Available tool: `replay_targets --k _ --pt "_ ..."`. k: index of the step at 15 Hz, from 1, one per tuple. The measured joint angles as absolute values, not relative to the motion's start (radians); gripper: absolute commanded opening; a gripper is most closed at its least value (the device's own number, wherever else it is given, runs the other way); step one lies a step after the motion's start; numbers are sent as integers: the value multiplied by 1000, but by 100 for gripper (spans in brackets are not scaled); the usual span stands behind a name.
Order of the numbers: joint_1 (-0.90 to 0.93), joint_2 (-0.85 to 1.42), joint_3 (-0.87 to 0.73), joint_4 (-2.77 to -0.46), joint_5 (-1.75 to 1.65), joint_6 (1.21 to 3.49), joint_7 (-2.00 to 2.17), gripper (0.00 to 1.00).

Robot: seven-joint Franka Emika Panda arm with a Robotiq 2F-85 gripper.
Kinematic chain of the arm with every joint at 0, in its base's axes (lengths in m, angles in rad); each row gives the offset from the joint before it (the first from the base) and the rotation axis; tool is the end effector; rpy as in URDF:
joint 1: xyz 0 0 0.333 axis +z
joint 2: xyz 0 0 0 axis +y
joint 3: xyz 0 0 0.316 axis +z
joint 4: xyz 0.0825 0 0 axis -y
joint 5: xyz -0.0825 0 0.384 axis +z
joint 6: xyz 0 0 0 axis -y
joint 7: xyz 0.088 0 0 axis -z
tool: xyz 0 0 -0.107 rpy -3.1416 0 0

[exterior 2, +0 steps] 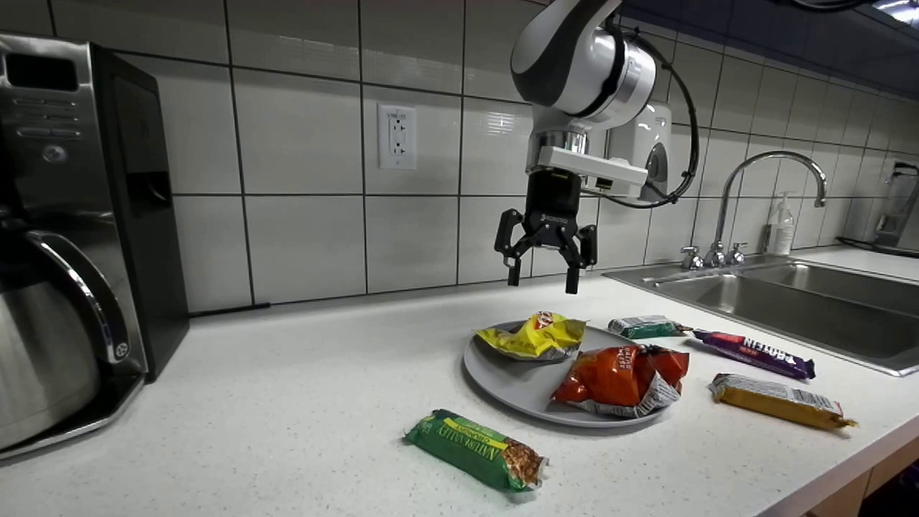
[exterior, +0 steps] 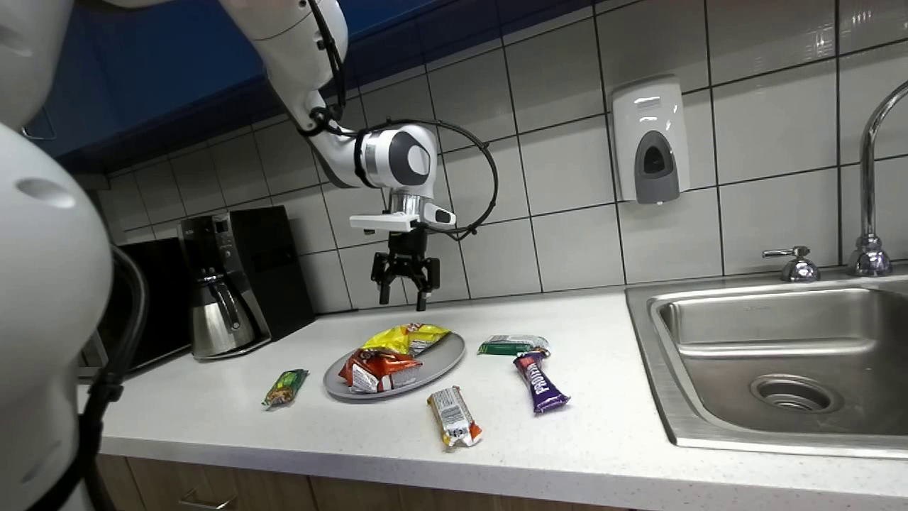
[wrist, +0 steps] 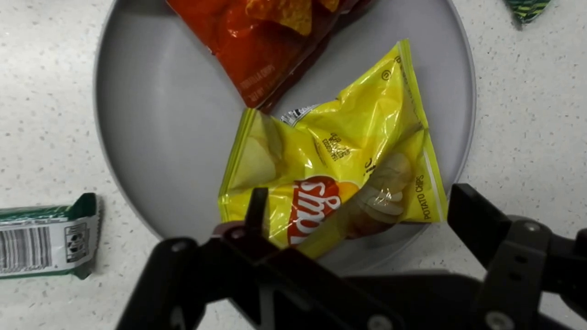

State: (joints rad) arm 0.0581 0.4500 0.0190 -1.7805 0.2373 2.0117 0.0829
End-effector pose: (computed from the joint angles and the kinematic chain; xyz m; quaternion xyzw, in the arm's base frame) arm 0.6266 0.0615 0.2894 -0.9864 0.0652 0.1166 0.0961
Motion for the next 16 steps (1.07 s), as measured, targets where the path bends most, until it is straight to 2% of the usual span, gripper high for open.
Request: replay_targets --k 16 --pt "130 466 8 -1769 195 1959 478 100"
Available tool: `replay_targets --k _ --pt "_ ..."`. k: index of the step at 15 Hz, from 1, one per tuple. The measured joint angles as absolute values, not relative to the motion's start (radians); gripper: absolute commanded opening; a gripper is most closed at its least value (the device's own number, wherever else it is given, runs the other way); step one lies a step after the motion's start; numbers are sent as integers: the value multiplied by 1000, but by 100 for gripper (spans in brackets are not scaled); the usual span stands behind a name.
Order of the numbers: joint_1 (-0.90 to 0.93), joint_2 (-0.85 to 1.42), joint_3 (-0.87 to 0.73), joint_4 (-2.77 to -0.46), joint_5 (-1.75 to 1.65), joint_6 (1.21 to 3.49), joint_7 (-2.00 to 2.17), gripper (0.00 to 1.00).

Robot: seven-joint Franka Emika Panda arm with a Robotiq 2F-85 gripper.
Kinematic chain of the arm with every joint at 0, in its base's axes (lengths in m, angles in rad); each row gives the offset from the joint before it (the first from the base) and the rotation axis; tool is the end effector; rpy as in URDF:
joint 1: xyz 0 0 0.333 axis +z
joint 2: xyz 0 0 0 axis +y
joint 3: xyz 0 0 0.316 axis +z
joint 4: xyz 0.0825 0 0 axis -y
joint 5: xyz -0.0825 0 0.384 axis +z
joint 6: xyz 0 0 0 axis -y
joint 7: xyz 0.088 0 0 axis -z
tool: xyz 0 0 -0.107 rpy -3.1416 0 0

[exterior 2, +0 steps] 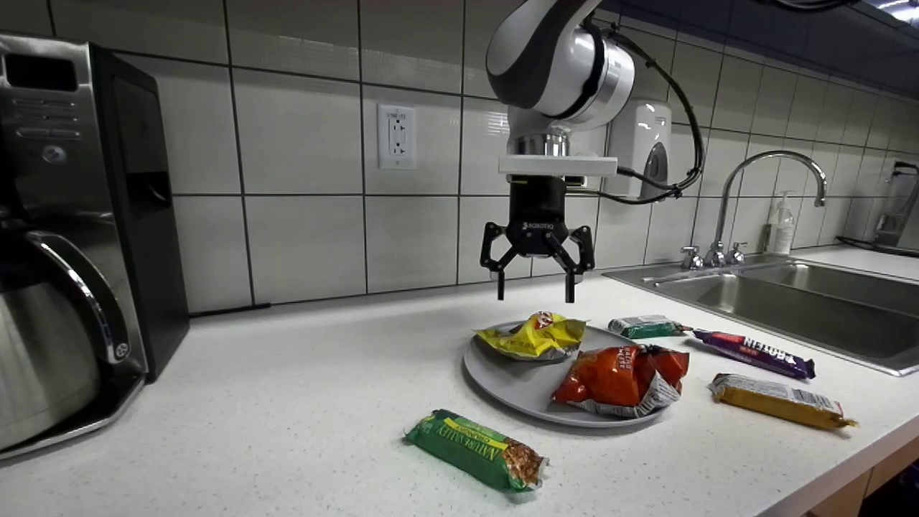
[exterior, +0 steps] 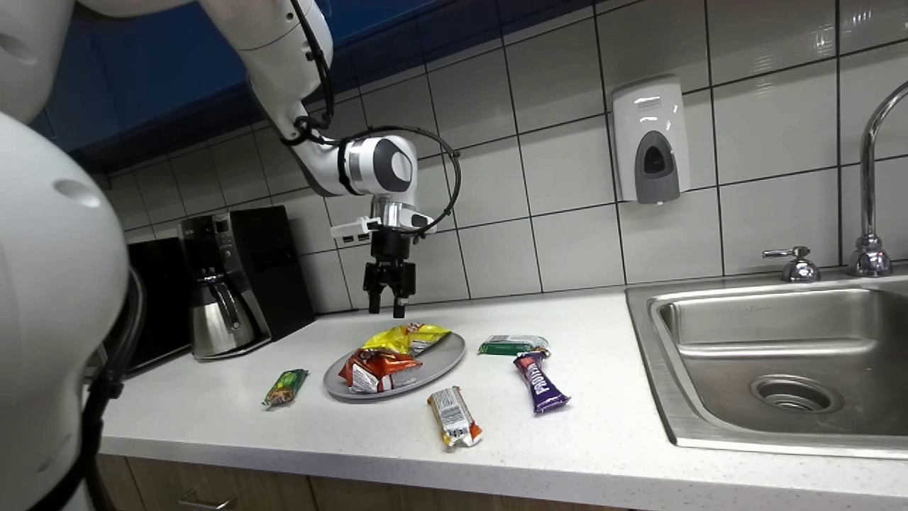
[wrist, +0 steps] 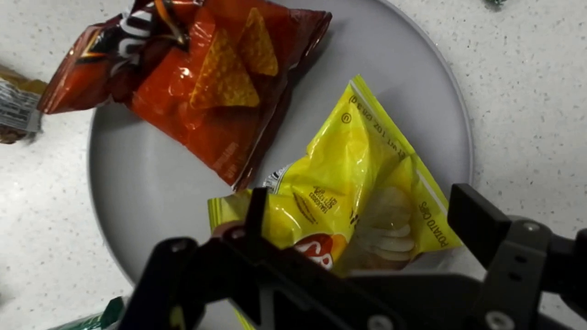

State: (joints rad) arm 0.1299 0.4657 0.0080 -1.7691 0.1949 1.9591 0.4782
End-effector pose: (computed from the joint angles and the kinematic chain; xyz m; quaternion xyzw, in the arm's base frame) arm 0.6176 0.0982 0.2807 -0.9631 0.2152 0.1564 0.0404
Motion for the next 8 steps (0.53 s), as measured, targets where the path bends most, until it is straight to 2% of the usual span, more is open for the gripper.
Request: replay_targets --k 8 --pt "133 515 -15 -1730 195 2015 661 100"
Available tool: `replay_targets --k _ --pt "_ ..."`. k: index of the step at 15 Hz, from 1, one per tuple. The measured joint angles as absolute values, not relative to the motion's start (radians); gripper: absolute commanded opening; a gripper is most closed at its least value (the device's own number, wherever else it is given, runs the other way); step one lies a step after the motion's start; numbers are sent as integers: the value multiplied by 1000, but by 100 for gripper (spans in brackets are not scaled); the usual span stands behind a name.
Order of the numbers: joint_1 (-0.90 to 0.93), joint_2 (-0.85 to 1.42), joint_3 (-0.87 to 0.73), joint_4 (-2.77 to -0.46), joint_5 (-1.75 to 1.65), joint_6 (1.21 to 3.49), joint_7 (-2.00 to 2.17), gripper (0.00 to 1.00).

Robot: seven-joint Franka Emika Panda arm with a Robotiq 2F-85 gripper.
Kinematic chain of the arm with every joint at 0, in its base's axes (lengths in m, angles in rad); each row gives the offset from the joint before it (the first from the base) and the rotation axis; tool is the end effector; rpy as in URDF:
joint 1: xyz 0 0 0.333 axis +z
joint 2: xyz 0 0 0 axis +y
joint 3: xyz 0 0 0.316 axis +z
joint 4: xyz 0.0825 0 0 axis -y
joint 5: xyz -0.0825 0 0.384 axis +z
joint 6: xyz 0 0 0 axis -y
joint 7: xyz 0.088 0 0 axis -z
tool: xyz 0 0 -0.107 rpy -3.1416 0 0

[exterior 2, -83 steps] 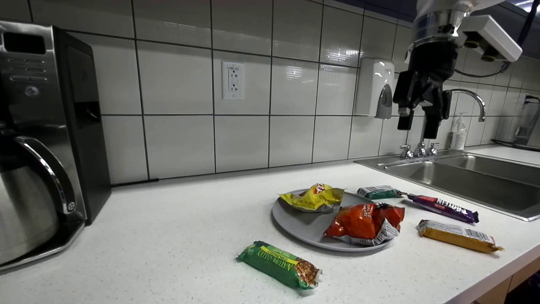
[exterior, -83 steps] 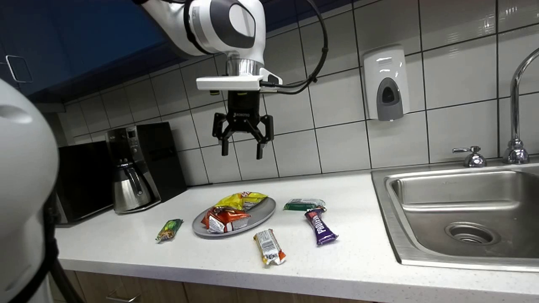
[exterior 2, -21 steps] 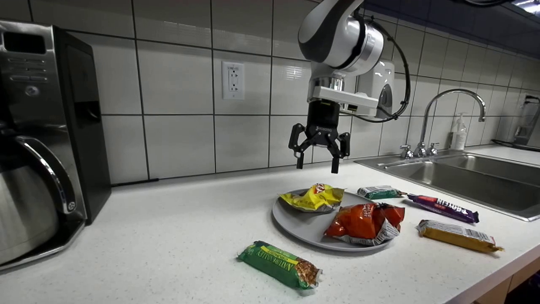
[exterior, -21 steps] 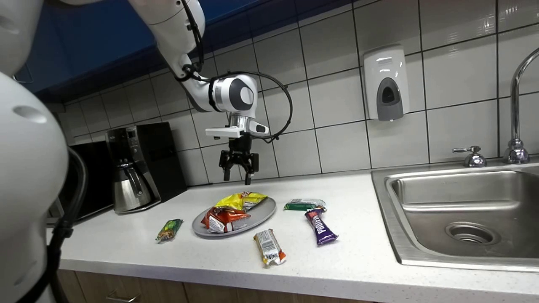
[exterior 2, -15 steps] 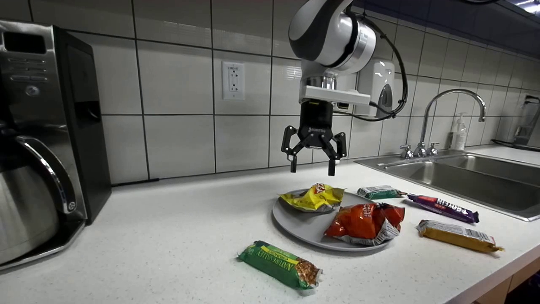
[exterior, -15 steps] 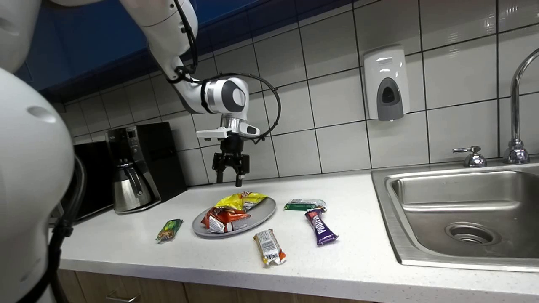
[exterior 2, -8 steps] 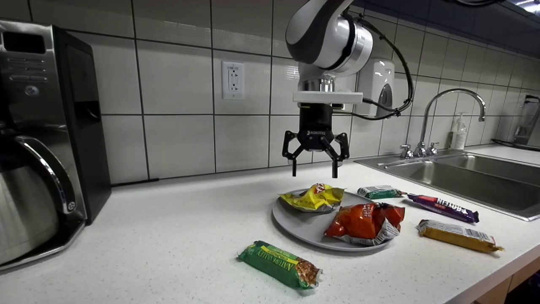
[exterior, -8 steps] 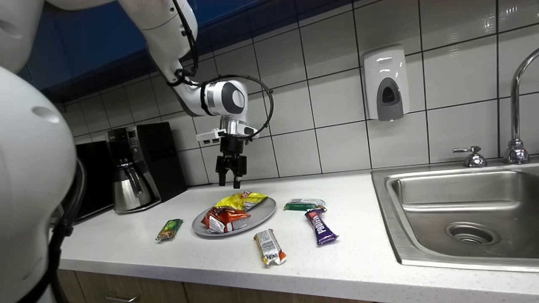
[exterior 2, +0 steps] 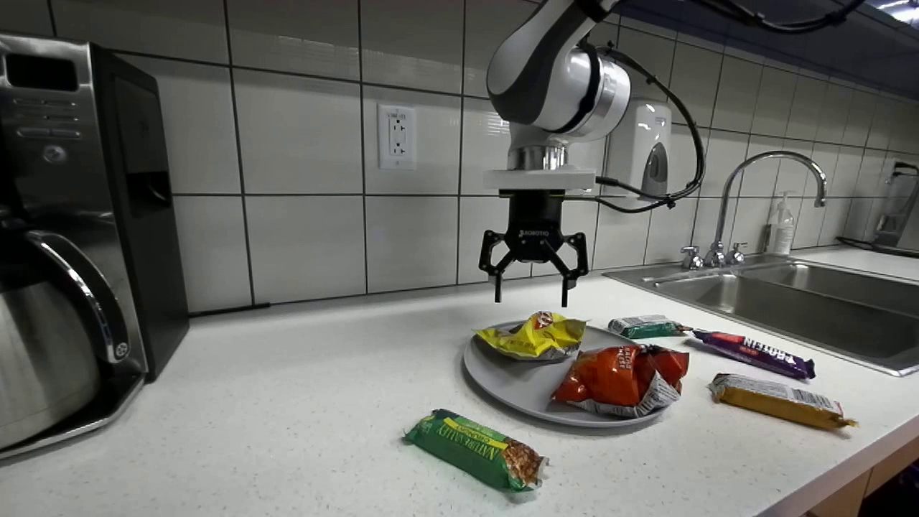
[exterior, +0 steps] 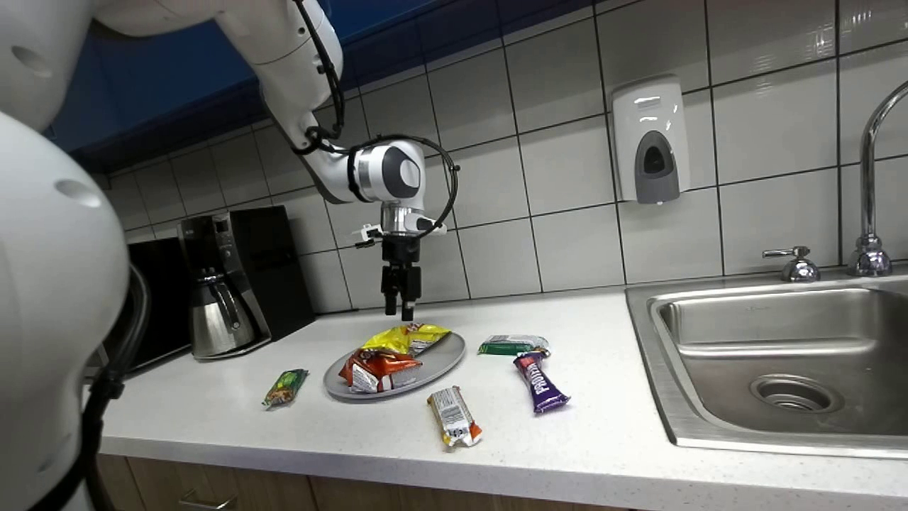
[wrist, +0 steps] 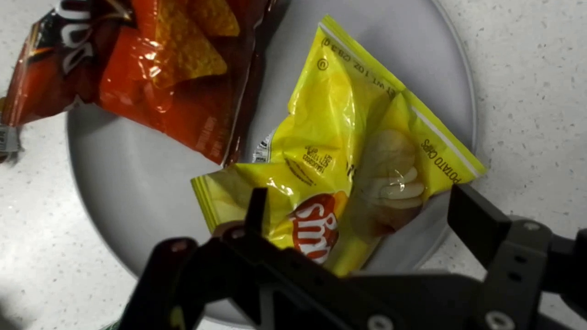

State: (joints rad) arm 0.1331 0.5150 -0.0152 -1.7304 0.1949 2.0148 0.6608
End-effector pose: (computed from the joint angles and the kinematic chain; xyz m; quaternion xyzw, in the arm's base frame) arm 0.6349 0.0875 0.2685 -0.9391 0.3144 0.1357 0.0294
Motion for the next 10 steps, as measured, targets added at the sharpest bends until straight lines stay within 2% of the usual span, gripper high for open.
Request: replay_targets --k 10 --pt "160 573 -15 -1678 178 2017 790 100"
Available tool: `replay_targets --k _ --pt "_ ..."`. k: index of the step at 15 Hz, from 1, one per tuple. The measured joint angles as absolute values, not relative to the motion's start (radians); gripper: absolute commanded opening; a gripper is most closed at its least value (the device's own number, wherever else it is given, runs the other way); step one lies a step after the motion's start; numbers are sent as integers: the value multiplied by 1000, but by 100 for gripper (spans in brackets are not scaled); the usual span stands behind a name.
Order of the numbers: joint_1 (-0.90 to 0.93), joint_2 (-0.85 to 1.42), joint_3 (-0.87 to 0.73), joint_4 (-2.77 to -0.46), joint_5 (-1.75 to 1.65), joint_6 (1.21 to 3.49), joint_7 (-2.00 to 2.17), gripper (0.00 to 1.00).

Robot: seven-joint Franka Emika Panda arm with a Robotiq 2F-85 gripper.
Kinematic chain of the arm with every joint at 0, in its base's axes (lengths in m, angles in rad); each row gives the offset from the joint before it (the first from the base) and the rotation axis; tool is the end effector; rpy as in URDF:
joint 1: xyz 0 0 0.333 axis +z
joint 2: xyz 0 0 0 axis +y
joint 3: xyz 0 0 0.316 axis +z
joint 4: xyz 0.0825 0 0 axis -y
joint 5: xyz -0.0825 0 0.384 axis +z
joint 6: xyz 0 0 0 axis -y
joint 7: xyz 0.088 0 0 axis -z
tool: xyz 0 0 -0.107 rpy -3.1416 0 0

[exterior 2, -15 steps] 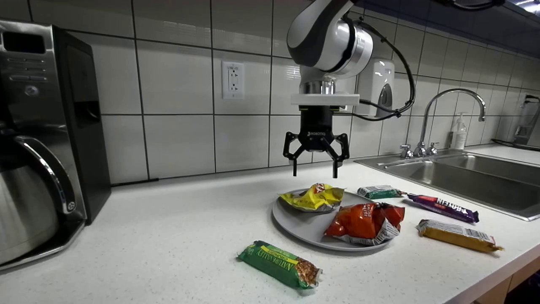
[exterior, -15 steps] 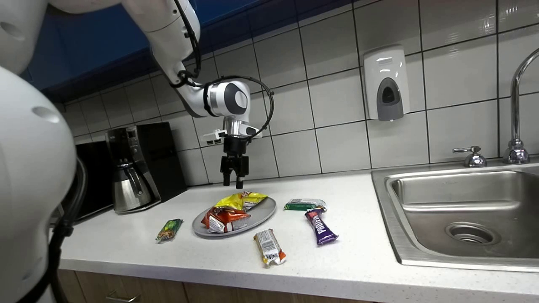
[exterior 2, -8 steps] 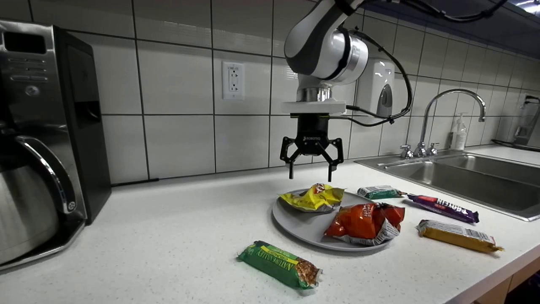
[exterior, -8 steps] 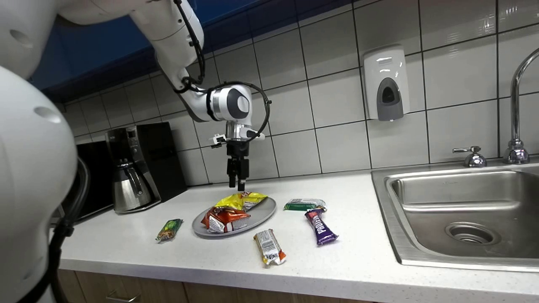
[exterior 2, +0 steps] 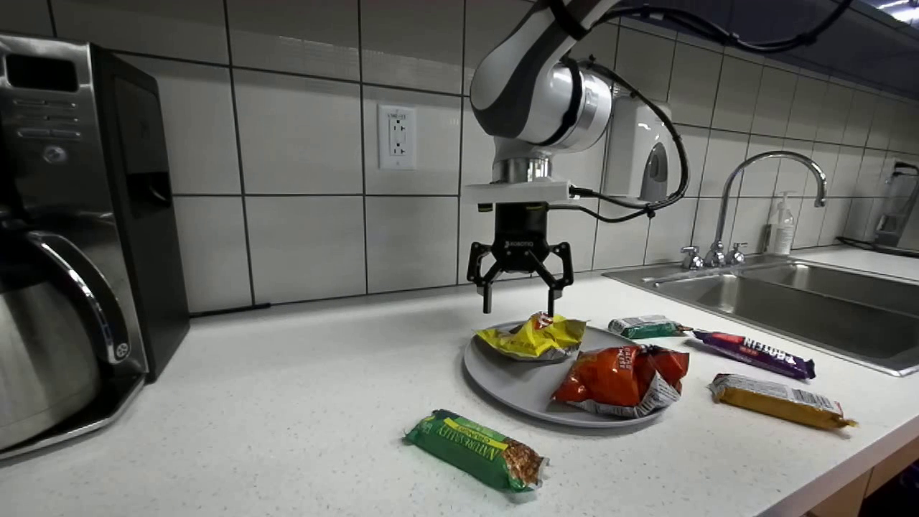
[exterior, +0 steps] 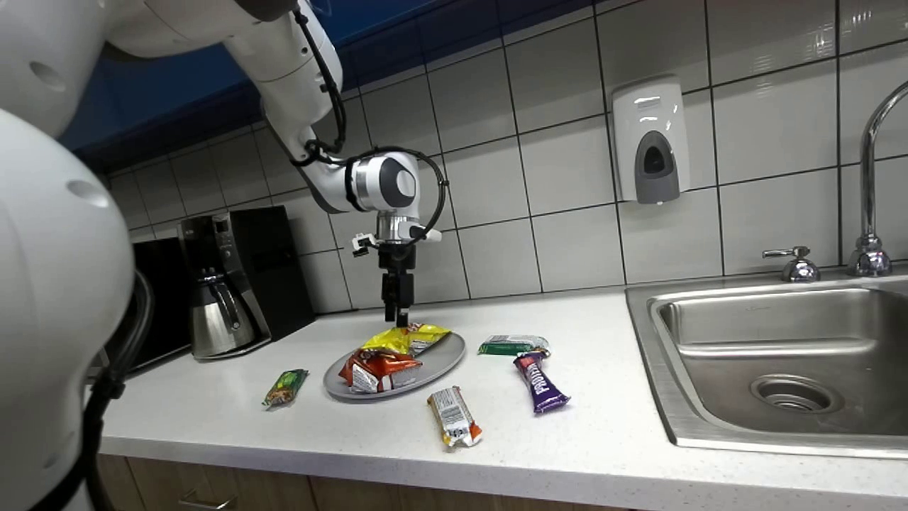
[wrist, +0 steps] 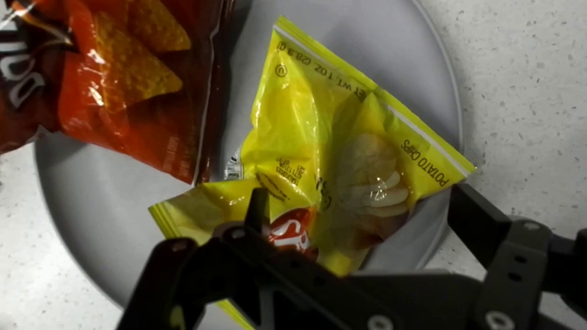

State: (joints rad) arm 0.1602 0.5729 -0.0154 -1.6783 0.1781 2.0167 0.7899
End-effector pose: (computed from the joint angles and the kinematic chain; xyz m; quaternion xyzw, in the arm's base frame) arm 0.6438 0.1053 0.2525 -0.9237 0.3580 0.1359 0.0109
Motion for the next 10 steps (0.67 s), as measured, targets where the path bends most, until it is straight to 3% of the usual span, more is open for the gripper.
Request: replay_targets --k 2,3,5,10 --pt "162 587 -15 -1671 166 2017 804 100" --pt "162 592 -16 -1668 160 2017 810 75" --pt "163 599 -16 -1663 152 2017 819 66" --pt "164 603 -16 -1653 145 2018 824 25"
